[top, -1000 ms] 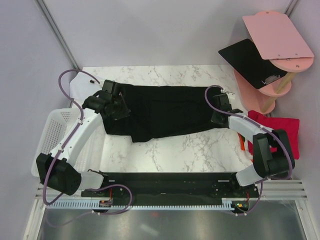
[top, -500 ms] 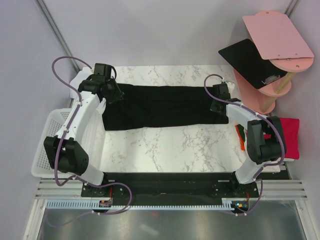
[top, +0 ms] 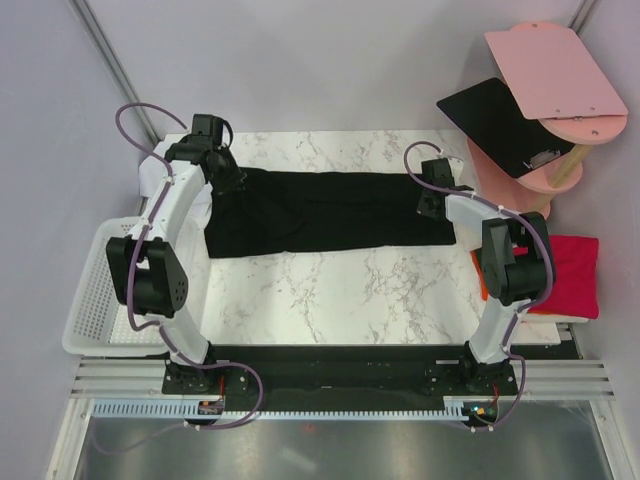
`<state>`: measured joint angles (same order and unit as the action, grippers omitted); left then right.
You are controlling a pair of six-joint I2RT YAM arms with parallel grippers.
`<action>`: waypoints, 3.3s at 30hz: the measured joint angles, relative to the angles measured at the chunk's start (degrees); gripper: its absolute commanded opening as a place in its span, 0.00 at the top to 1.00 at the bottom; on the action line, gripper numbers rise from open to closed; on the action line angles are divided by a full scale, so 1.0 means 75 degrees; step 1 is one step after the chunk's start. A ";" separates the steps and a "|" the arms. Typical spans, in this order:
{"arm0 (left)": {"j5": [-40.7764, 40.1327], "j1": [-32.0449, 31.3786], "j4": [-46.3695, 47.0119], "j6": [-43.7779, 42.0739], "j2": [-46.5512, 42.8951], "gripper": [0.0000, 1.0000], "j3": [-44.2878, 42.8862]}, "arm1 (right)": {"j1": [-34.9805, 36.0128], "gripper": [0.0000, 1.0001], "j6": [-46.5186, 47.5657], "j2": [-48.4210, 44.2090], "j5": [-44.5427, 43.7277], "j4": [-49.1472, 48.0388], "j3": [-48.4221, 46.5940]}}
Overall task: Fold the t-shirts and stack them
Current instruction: Fold the other side of the tshirt into a rectangle, then rotate the tshirt 90 degrees
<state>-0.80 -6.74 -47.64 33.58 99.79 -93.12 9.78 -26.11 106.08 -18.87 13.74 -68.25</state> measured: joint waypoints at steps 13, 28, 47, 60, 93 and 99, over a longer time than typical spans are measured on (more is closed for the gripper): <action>0.0192 0.0166 0.0108 -0.0277 0.1364 0.98 -0.1638 | -0.0009 0.98 -0.0003 0.0854 -0.0035 -0.0085 -0.0752; 0.0656 0.0189 0.0131 -0.0280 0.3392 0.87 -0.3768 | -0.0020 0.02 0.0335 0.0463 0.0207 -0.0833 -0.0052; 0.0863 0.0210 0.0382 -0.0236 0.3072 0.38 -0.2407 | 0.0393 0.02 0.0586 -0.2197 0.0612 -0.1425 0.1530; 0.1795 -0.0140 0.1816 0.0111 0.1760 0.41 0.0676 | 0.0396 0.02 0.0507 -0.2492 0.0755 -0.1367 0.1897; 0.1874 -0.0571 0.2398 0.0294 0.2145 0.98 0.0997 | 0.0396 0.02 0.0393 -0.2521 0.0740 -0.1323 0.1932; 0.1839 -0.0565 0.2381 0.0294 0.2145 0.98 0.0938 | 0.0396 0.02 0.0396 -0.2524 0.0740 -0.1320 0.2040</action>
<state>12.99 -10.98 -29.78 35.79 115.87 -86.08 12.75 -23.14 87.15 -13.32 3.84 -52.95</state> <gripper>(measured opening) 0.026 0.982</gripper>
